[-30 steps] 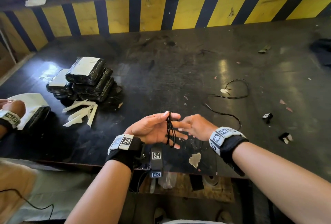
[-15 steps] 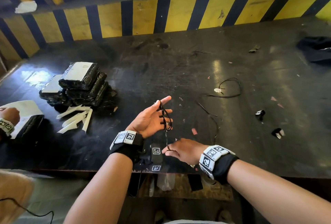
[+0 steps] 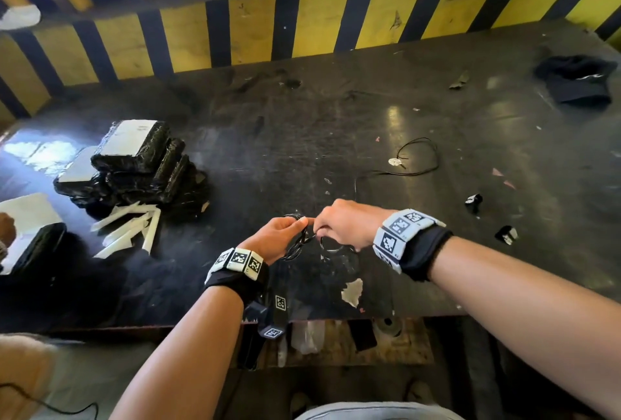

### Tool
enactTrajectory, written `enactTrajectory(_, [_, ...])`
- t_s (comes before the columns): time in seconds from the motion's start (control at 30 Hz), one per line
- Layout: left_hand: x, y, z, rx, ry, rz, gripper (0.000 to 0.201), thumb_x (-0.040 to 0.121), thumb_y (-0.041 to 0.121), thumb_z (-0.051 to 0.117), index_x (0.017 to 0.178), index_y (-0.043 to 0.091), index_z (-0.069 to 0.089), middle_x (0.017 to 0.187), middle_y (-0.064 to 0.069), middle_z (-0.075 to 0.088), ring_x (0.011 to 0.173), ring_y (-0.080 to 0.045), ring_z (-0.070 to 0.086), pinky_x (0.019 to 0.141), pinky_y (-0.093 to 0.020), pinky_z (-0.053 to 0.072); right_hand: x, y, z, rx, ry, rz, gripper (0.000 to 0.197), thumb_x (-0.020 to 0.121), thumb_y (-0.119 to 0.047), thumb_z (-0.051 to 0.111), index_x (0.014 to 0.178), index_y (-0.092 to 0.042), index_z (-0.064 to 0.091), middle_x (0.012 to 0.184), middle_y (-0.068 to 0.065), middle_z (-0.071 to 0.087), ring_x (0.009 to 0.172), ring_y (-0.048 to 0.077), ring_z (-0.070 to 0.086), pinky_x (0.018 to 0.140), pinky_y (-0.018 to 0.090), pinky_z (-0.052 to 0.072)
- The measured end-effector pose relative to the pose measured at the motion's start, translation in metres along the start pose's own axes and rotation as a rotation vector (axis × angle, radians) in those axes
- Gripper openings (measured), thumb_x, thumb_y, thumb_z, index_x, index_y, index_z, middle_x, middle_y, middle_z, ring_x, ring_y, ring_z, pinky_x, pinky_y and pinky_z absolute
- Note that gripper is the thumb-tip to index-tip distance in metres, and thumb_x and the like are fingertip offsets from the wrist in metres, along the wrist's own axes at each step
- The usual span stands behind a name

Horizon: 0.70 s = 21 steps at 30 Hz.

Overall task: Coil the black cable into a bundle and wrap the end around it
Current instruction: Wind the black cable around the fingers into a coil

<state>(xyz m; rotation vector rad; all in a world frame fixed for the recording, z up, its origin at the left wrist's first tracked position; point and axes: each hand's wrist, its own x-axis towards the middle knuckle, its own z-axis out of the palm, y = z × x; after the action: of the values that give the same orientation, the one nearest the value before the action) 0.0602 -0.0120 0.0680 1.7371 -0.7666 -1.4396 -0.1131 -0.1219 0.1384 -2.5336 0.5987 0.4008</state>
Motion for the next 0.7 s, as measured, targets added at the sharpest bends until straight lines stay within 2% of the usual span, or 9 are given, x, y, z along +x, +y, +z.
enactTrajectory(0.07, [0.005, -0.007, -0.005, 0.115, 0.014, -0.066, 0.068, 0.078, 0.074, 0.066, 0.111, 0.015, 0.076, 0.102, -0.012, 0.057, 0.092, -0.03, 0.045, 0.08, -0.045, 0.036, 0.005, 0.006, -0.01, -0.012, 0.035, 0.017, 0.022, 0.104, -0.025, 0.052, 0.107, -0.022, 0.074, 0.102, 0.005, 0.07, 0.051, 0.019, 0.068, 0.062, 0.04, 0.064])
enactTrajectory(0.1, [0.004, -0.008, -0.007, 0.12, -0.015, -0.095, 0.07, 0.077, 0.076, 0.066, 0.115, 0.018, 0.075, 0.104, -0.01, 0.056, 0.093, -0.03, 0.043, 0.082, -0.045, 0.035, 0.007, 0.008, -0.016, -0.023, 0.05, 0.029, 0.021, 0.103, -0.024, 0.053, 0.105, -0.022, 0.074, 0.103, 0.005, 0.07, 0.051, 0.02, 0.069, 0.062, 0.041, 0.064])
enactTrajectory(0.2, [-0.01, -0.001, -0.004, 0.039, -0.099, -0.108, 0.038, 0.103, 0.046, 0.05, 0.12, 0.025, 0.077, 0.104, 0.001, 0.06, 0.099, -0.024, 0.05, 0.098, -0.043, 0.039, 0.013, 0.017, -0.029, -0.095, 0.069, 0.063, 0.02, 0.101, -0.021, 0.054, 0.101, -0.022, 0.074, 0.104, 0.003, 0.069, 0.052, 0.016, 0.063, 0.067, 0.04, 0.062])
enactTrajectory(0.3, [-0.012, -0.004, -0.003, -0.018, -0.207, -0.187, 0.04, 0.106, 0.039, 0.044, 0.122, 0.022, 0.076, 0.088, 0.001, 0.046, 0.081, -0.018, 0.042, 0.089, -0.036, 0.04, 0.018, 0.02, -0.035, -0.097, 0.138, 0.064, 0.021, 0.098, -0.019, 0.056, 0.101, -0.025, 0.076, 0.106, 0.003, 0.07, 0.077, 0.024, 0.068, 0.084, 0.043, 0.059])
enactTrajectory(0.4, [-0.021, 0.001, 0.0, -0.138, -0.344, -0.223, 0.041, 0.101, 0.044, 0.047, 0.122, 0.024, 0.076, 0.111, -0.005, 0.051, 0.087, -0.023, 0.046, 0.082, -0.039, 0.042, 0.026, 0.02, -0.034, -0.058, 0.23, 0.062, 0.022, 0.096, -0.017, 0.06, 0.105, -0.027, 0.078, 0.112, 0.006, 0.074, 0.1, 0.033, 0.071, 0.09, 0.045, 0.057])
enactTrajectory(0.5, [-0.029, 0.006, 0.001, -0.265, -0.469, -0.216, 0.04, 0.093, 0.049, 0.058, 0.121, 0.025, 0.076, 0.148, -0.017, 0.048, 0.117, -0.035, 0.051, 0.09, -0.048, 0.049, 0.03, 0.022, -0.03, -0.043, 0.3, 0.036, 0.023, 0.096, -0.019, 0.062, 0.11, -0.028, 0.078, 0.114, 0.006, 0.074, 0.103, 0.035, 0.071, 0.09, 0.047, 0.057])
enactTrajectory(0.57, [-0.033, 0.01, 0.002, -0.362, -0.527, -0.184, 0.041, 0.092, 0.048, 0.063, 0.123, 0.023, 0.073, 0.16, -0.028, 0.033, 0.128, -0.044, 0.044, 0.098, -0.057, 0.043, 0.031, 0.024, -0.026, -0.033, 0.339, 0.008, 0.025, 0.097, -0.018, 0.063, 0.114, -0.028, 0.077, 0.114, 0.005, 0.074, 0.104, 0.032, 0.07, 0.091, 0.041, 0.056])
enactTrajectory(0.63, [-0.038, 0.014, 0.001, -0.469, -0.573, -0.156, 0.038, 0.095, 0.044, 0.06, 0.124, 0.021, 0.07, 0.162, -0.033, 0.022, 0.133, -0.05, 0.035, 0.106, -0.065, 0.034, 0.032, 0.026, -0.022, -0.01, 0.35, -0.032, 0.026, 0.096, -0.014, 0.066, 0.116, -0.027, 0.077, 0.108, 0.0, 0.074, 0.103, 0.026, 0.07, 0.087, 0.032, 0.053])
enactTrajectory(0.7, [-0.041, 0.019, -0.002, -0.523, -0.625, -0.114, 0.036, 0.097, 0.041, 0.059, 0.125, 0.019, 0.068, 0.162, -0.036, 0.018, 0.139, -0.055, 0.027, 0.111, -0.073, 0.021, 0.033, 0.031, -0.015, 0.055, 0.331, -0.063, 0.027, 0.095, -0.014, 0.068, 0.115, -0.028, 0.078, 0.097, -0.008, 0.069, 0.099, 0.018, 0.069, 0.089, 0.032, 0.055])
